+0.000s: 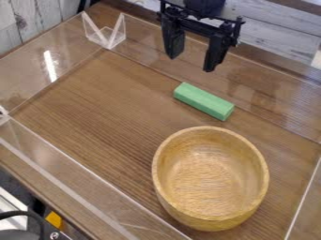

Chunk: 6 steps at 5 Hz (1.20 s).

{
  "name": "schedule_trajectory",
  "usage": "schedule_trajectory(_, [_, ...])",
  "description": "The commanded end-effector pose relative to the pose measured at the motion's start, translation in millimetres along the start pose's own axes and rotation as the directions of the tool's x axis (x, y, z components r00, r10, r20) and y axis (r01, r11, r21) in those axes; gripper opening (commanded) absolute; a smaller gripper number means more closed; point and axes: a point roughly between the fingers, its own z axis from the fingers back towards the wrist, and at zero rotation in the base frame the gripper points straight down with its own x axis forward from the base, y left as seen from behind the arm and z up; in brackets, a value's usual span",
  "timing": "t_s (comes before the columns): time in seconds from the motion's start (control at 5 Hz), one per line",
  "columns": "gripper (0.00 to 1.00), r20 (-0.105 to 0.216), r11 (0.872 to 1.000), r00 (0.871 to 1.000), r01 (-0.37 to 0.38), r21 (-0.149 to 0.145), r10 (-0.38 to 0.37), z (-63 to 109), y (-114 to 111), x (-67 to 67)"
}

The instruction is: Put the green block in the brown bowl

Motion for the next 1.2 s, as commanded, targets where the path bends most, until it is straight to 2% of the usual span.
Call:
schedule_trajectory(0.0, [1.00, -0.014, 1.000, 1.000, -0.027, 0.000, 0.027, -5.2, -1, 0.4])
schedule_trajectory(0.2, [1.00, -0.019, 0.997, 0.997, -0.077, -0.002, 0.077, -11.1, -5, 8.5])
schedule_trajectory(0.4, [1.00, -0.019, 0.995, 0.995, -0.095, 0.003, 0.095, -15.0, -8, 17.0])
schedule_trajectory(0.6, [1.00, -0.025, 0.986, 0.986, -0.166, 0.002, 0.166, -19.4, -9, 19.9])
schedule_trajectory(0.8, [1.00, -0.030, 0.966, 0.966, -0.258, 0.001, 0.258, -23.2, -10, 22.2])
schedule_trajectory(1.0, [1.00, -0.029, 0.917, 0.917, -0.399, -0.010, 0.398, -26.0, -10, 25.9])
